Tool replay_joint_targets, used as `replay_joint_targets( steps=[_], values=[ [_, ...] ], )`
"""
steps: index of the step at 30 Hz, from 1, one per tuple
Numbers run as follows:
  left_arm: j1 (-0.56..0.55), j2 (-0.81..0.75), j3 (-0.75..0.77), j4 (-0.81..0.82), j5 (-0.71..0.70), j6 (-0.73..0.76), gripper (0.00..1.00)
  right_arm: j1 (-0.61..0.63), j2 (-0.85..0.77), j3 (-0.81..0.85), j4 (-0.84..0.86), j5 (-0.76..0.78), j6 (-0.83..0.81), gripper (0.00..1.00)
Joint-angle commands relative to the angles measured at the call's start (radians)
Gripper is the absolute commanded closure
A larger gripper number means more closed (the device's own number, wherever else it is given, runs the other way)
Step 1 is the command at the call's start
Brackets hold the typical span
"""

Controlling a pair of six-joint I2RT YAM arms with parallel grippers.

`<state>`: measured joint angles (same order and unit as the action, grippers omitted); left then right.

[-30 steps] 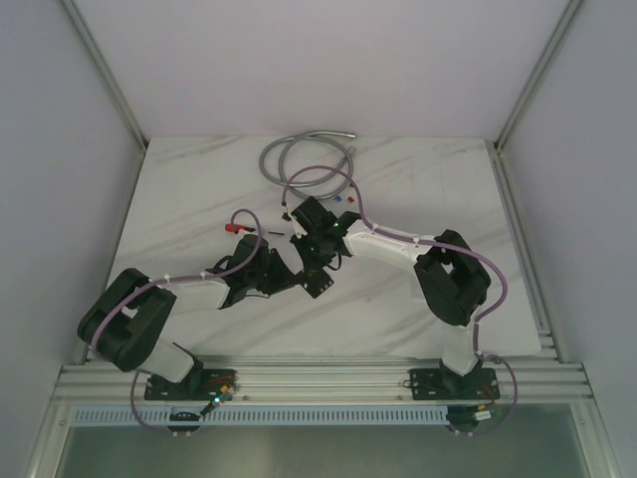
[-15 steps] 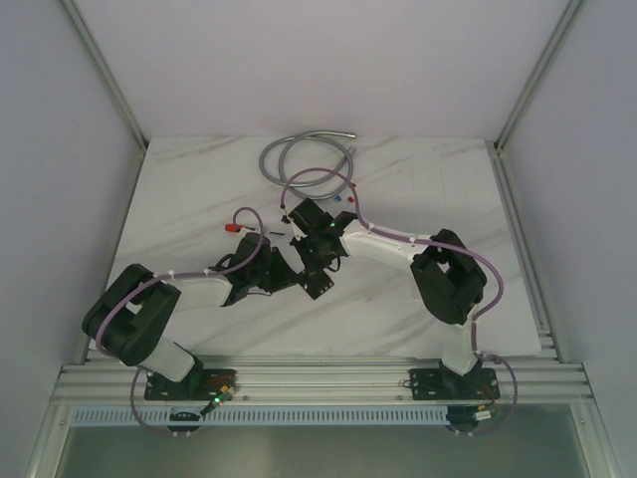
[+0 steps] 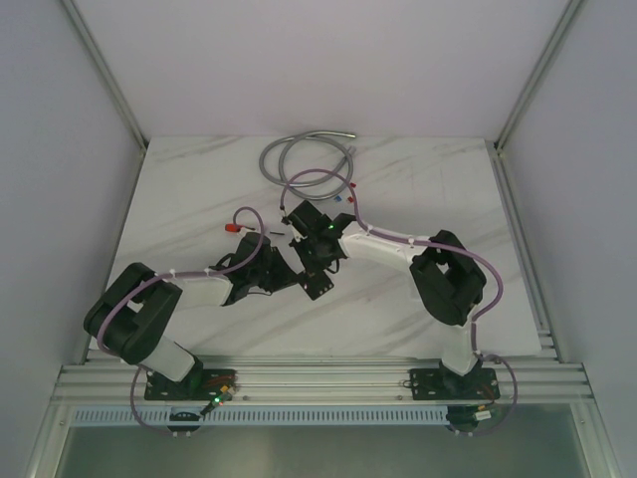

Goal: Snap on the fuse box
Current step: Install the fuse at the fuse box base.

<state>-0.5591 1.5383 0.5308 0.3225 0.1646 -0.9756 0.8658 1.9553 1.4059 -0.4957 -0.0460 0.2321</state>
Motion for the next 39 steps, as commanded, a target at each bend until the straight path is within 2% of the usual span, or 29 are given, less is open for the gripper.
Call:
replay_joint_targets(
  steps=[1,10,15,22,39],
  values=[
    [0.004,0.031,0.005,-0.018,-0.010,0.003,0.75,0.005,0.150,-0.125,-0.174,0.105,-0.003,1.00],
    [0.004,0.029,0.005,-0.017,-0.008,0.000,0.76,0.002,0.189,-0.185,-0.198,0.138,-0.011,1.00],
    [0.003,0.031,0.005,-0.017,-0.004,-0.001,0.76,0.006,0.141,-0.243,-0.222,0.105,-0.023,1.00],
    [-0.003,0.026,0.008,-0.017,-0.008,-0.005,0.76,0.013,0.134,-0.245,-0.241,0.123,-0.034,1.00],
    [-0.020,0.027,0.012,-0.013,-0.023,-0.009,0.76,-0.001,0.312,-0.107,-0.240,0.218,-0.070,1.00]
  ],
)
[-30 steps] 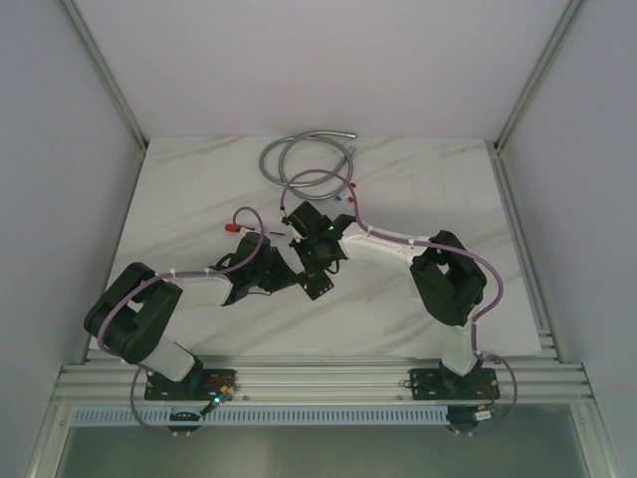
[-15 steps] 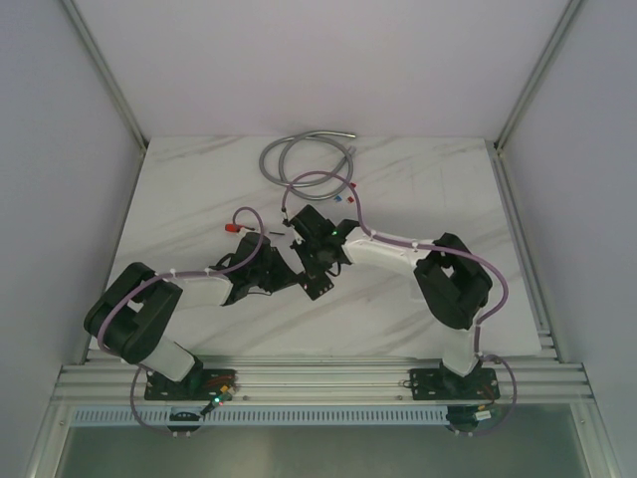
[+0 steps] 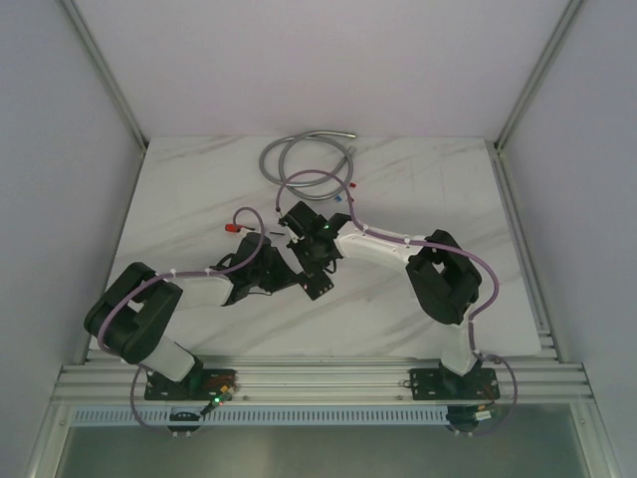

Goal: Snap on the fuse box
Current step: Install the fuse at the fuse box base.

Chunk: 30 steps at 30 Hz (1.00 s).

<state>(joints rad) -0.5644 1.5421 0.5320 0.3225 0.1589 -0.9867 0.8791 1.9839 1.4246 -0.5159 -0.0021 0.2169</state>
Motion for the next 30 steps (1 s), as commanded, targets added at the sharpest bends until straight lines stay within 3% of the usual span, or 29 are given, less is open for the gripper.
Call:
replay_joint_targets(
  steps=[1,13,17,30],
  values=[
    [-0.015,0.022,0.010,-0.013,-0.018,0.002,0.77,-0.015,0.278,-0.128,-0.220,0.171,-0.054,1.00],
    [-0.015,-0.058,0.001,-0.029,-0.036,0.020,0.74,-0.003,-0.016,-0.093,-0.131,0.099,0.003,1.00],
    [-0.016,-0.090,0.014,-0.068,-0.057,0.041,0.72,-0.005,-0.042,-0.051,-0.123,0.117,0.007,0.92],
    [0.003,-0.223,0.071,-0.279,-0.171,0.150,0.54,-0.018,-0.189,-0.052,-0.017,0.052,0.015,0.54]
  ],
)
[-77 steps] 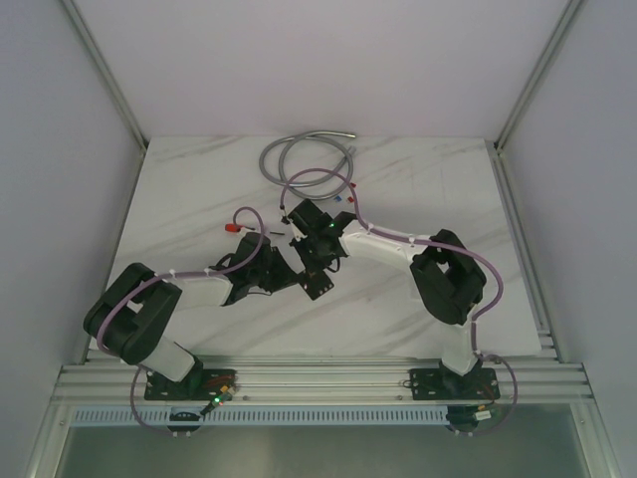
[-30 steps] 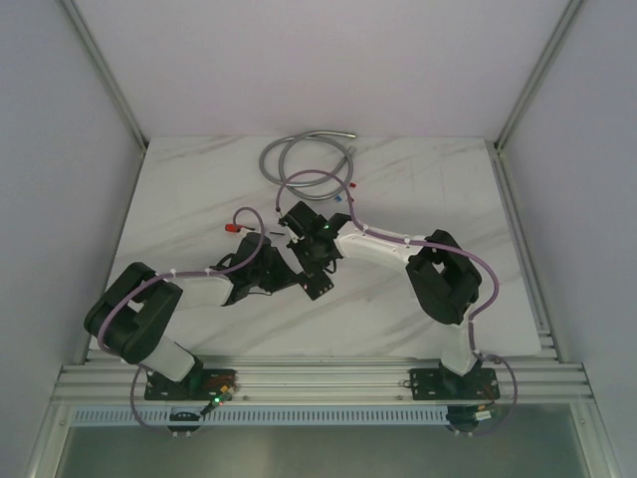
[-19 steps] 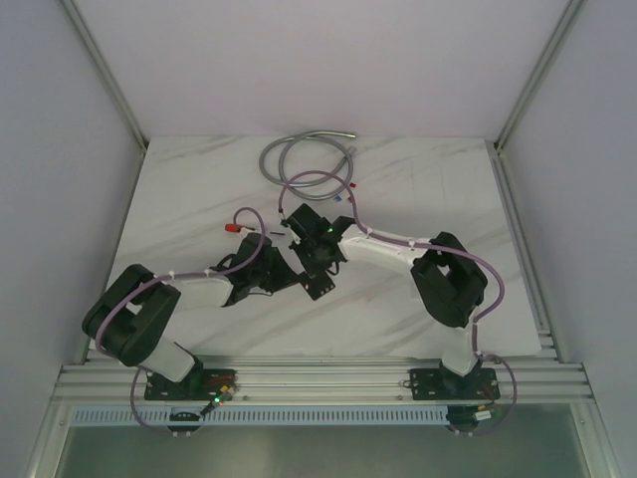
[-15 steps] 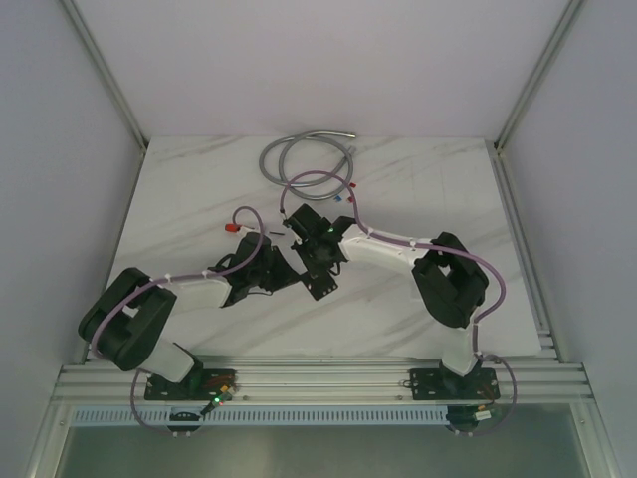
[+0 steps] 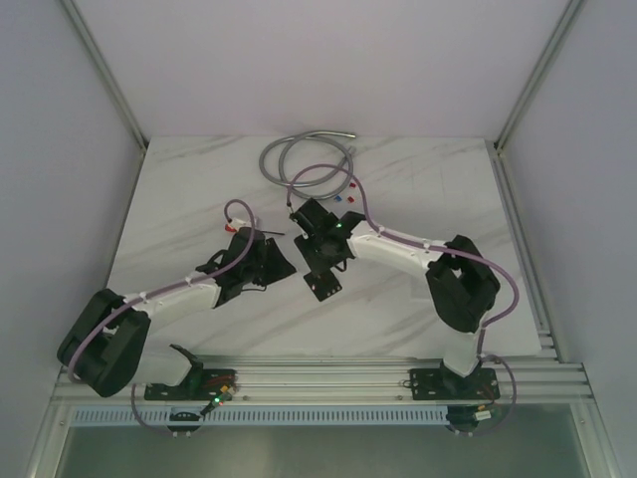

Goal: Snap on the fuse box
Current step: Install the fuse at the fuse box base, then adjust the fuse at the center of the board.

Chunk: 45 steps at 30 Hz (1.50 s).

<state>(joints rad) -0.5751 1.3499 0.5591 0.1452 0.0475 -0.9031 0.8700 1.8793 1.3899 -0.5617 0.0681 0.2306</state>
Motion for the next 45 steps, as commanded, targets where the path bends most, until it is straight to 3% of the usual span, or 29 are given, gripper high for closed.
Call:
replay_joint_targets(
  steps=[1,5,10,18,32,40,45],
  values=[
    [0.021,-0.034,0.052,-0.118,-0.071,0.084,0.53,-0.015,-0.104,-0.032,0.045,-0.020,0.002,0.51],
    [0.053,-0.032,0.093,-0.207,-0.130,0.165,0.49,-0.056,-0.174,-0.113,0.121,-0.033,0.002,0.41],
    [0.147,-0.009,0.117,-0.250,-0.159,0.229,0.45,-0.113,-0.229,-0.203,0.185,-0.030,0.005,0.21],
    [0.189,0.100,0.204,-0.401,-0.279,0.289,0.44,-0.139,-0.252,-0.281,0.241,-0.041,-0.002,0.07],
    [0.148,0.140,0.200,-0.474,-0.361,0.192,0.45,-0.167,-0.279,-0.365,0.325,-0.051,-0.020,0.02],
    [0.110,0.191,0.212,-0.498,-0.396,0.174,0.56,-0.180,-0.311,-0.410,0.353,-0.060,-0.023,0.01],
    [0.077,0.224,0.225,-0.546,-0.415,0.152,0.57,-0.187,-0.331,-0.427,0.357,-0.059,-0.027,0.01]
  ],
)
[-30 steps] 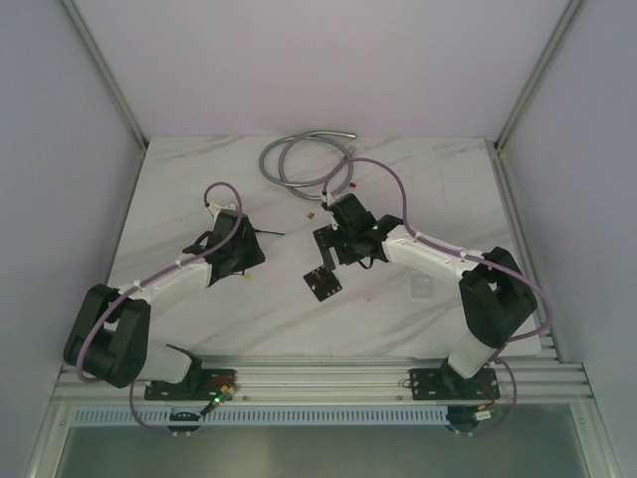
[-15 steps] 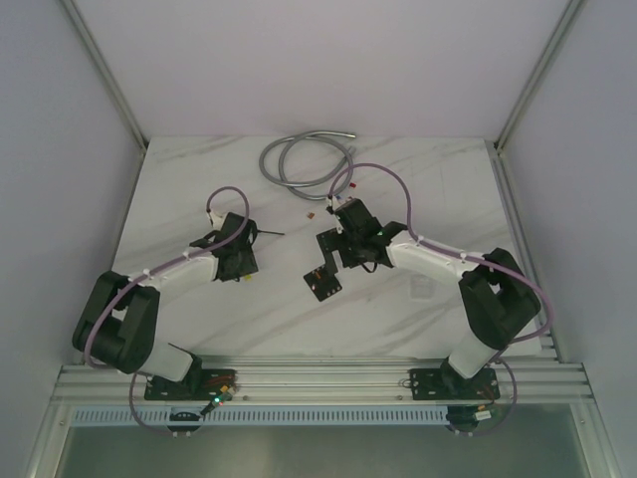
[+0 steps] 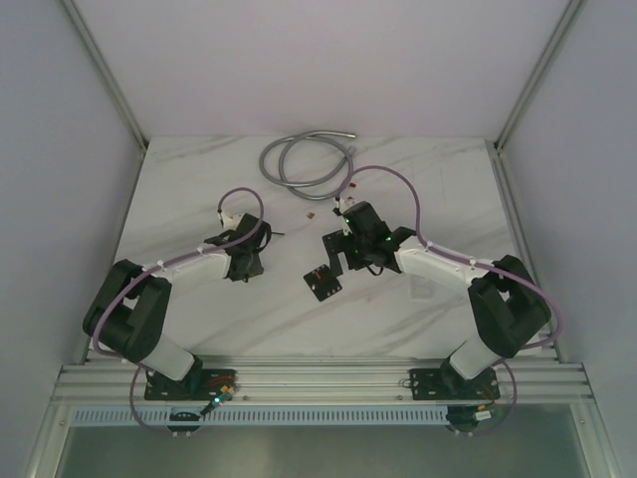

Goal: Snap on the fuse box
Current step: Adjust the fuse at the center of the board.

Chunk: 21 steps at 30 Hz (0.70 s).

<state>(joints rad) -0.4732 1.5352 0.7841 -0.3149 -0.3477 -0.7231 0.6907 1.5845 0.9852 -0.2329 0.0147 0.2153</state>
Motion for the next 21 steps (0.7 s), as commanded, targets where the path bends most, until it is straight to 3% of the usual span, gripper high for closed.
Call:
replay_joint_targets(
  steps=[1,15,21],
  values=[
    [-0.031,0.037,-0.002,-0.093,-0.019,-0.035,0.57,-0.008,-0.037,-0.025,0.031,-0.006,-0.011,0.01],
    [-0.061,-0.019,-0.017,-0.148,-0.052,-0.073,0.56,-0.011,-0.073,-0.052,0.049,-0.018,-0.013,0.01],
    [-0.060,-0.009,-0.014,-0.124,-0.072,-0.017,0.55,-0.011,-0.074,-0.059,0.053,-0.025,-0.016,0.01]
  ],
)
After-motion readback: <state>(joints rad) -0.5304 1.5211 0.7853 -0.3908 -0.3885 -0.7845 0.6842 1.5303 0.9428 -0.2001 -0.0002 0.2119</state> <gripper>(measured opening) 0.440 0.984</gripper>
